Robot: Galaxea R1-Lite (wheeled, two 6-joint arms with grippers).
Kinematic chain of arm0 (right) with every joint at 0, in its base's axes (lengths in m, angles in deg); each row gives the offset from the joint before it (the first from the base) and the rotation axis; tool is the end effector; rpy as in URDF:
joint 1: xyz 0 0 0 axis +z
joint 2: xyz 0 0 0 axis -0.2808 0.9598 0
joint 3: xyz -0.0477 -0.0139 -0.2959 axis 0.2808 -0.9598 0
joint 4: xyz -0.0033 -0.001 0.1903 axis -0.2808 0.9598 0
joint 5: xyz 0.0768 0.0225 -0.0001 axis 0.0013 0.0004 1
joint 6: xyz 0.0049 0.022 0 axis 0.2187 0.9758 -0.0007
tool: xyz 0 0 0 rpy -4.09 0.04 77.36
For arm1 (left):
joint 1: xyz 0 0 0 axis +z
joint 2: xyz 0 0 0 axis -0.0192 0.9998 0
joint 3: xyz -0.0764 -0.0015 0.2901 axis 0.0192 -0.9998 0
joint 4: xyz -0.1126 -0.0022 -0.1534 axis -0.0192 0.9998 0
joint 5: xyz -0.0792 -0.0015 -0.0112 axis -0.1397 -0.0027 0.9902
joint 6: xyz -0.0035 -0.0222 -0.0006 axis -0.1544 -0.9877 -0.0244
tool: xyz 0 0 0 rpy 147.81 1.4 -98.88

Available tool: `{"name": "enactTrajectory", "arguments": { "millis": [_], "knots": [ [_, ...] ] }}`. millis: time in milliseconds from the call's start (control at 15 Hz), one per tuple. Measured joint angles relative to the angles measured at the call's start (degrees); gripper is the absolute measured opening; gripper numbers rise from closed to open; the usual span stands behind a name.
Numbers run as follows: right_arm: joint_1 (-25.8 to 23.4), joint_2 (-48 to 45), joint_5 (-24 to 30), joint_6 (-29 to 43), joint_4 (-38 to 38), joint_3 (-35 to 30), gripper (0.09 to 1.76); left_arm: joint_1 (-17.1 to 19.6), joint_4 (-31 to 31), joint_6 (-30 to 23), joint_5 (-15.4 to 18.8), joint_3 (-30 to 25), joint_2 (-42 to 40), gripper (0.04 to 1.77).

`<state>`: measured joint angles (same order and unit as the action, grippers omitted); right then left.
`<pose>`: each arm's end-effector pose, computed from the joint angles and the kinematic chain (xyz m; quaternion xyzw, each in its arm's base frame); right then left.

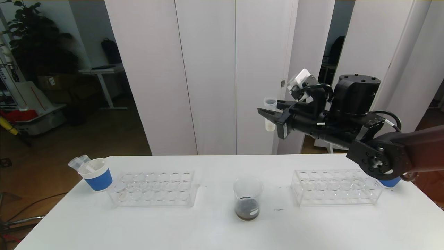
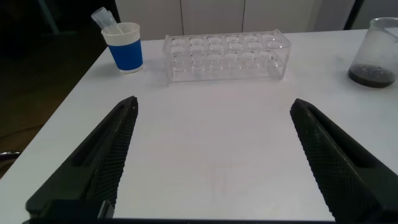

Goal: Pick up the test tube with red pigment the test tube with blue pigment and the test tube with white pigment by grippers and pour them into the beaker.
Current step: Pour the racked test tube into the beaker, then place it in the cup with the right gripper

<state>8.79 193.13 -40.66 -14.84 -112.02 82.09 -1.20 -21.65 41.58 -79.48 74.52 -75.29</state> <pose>0.3549 0.1750 0.2134 -0.1519 -0.0716 0.3800 0.9096 -0.0230 -0.0001 0.0749 0.0129 0.0044 -0.0048 0.9999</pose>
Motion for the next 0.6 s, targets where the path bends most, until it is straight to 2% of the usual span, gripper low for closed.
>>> {"name": "enactTrajectory", "arguments": {
  "millis": [267, 400, 600],
  "knots": [
    [2.21, -0.5, 0.22, -6.8, -0.46, -1.77, 0.59, 0.0, 0.0, 0.0, 0.0, 0.0, 0.0, 1.75],
    [2.65, -1.16, 2.95, -8.05, -1.27, -3.34, 0.59, 0.0, 0.0, 0.0, 0.0, 0.0, 0.0, 1.75],
    [2.99, -2.05, 6.52, -12.18, -7.8, -7.94, 0.59, 0.0, 0.0, 0.0, 0.0, 0.0, 0.0, 1.75]
  ]
}}
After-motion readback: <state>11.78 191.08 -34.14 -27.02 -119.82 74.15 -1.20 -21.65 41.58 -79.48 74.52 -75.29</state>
